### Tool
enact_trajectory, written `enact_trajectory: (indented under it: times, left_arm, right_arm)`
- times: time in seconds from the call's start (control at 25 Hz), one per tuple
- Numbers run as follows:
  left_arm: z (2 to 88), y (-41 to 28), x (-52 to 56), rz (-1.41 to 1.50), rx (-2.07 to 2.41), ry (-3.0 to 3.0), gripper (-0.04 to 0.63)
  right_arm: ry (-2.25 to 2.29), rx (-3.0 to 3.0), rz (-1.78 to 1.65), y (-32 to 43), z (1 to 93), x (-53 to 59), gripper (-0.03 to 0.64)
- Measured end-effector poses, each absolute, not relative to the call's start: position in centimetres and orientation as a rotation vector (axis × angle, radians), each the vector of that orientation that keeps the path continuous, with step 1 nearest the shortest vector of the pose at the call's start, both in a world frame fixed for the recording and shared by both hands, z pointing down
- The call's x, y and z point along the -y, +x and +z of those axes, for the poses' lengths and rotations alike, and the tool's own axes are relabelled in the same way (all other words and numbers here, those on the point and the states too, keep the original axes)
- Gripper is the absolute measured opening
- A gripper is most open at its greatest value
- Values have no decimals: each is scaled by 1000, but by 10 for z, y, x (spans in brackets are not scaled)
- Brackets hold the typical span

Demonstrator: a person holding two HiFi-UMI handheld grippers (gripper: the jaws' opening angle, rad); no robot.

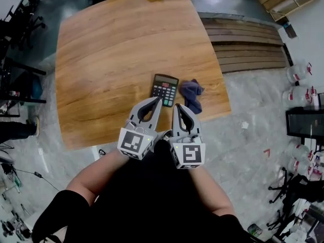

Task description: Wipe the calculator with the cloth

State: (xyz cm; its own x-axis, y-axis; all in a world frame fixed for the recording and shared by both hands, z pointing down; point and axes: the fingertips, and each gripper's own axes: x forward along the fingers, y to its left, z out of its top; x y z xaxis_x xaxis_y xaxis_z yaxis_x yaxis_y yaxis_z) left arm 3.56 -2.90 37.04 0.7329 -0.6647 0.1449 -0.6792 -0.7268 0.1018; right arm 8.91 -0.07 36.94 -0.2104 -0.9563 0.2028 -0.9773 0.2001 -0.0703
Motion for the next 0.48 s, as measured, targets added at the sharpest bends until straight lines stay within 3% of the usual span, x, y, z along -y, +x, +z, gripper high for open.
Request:
enact_trajectory:
  times: [0.48]
  left_arm:
    - [463,36,76,355,991,2672,7]
  right_arm:
    - [1718,2170,326,99,486,61,15]
